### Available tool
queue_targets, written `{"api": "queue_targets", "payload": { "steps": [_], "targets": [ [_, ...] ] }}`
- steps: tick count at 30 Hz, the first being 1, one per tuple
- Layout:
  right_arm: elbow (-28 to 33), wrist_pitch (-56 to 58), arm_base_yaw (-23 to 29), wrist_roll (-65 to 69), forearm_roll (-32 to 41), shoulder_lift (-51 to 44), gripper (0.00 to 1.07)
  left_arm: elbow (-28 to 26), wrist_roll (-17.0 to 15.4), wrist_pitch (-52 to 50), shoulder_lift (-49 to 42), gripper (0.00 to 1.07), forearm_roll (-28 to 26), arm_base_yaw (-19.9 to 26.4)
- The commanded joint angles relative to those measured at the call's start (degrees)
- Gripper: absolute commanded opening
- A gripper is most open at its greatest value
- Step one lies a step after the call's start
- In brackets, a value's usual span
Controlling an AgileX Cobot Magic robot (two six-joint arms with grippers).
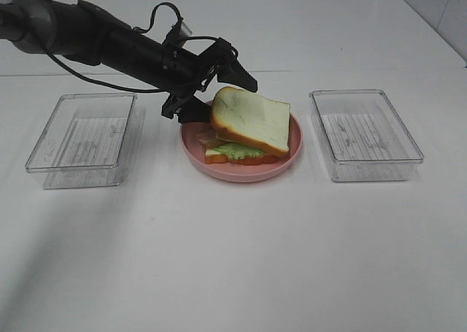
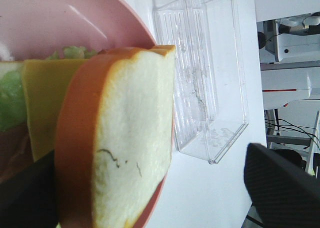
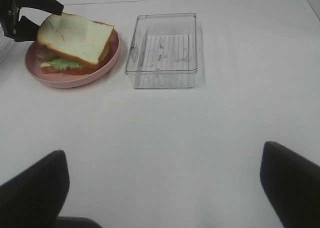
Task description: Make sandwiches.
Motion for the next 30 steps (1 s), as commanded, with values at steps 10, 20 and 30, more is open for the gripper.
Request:
{"api": "queue_targets", "payload": {
  "steps": [10, 20, 30],
  "targets": [
    [0.06, -0.29, -0.29, -0.74, 0.34, -1.32, 0.98, -5.16, -12.49, 0.06, -4.87, 0.87, 18.74, -0.06],
    [0.06, -0.29, -0.29, -0.74, 0.34, -1.32, 0.98, -15.24, -26.81, 12.20, -8.25, 0.87, 46.29, -0.06],
    [0.06, -0.29, -0.29, -0.74, 0.34, -1.32, 0.98, -19.48, -35.64, 24.58, -10.89, 0.96, 69.44, 1.78]
  ]
}}
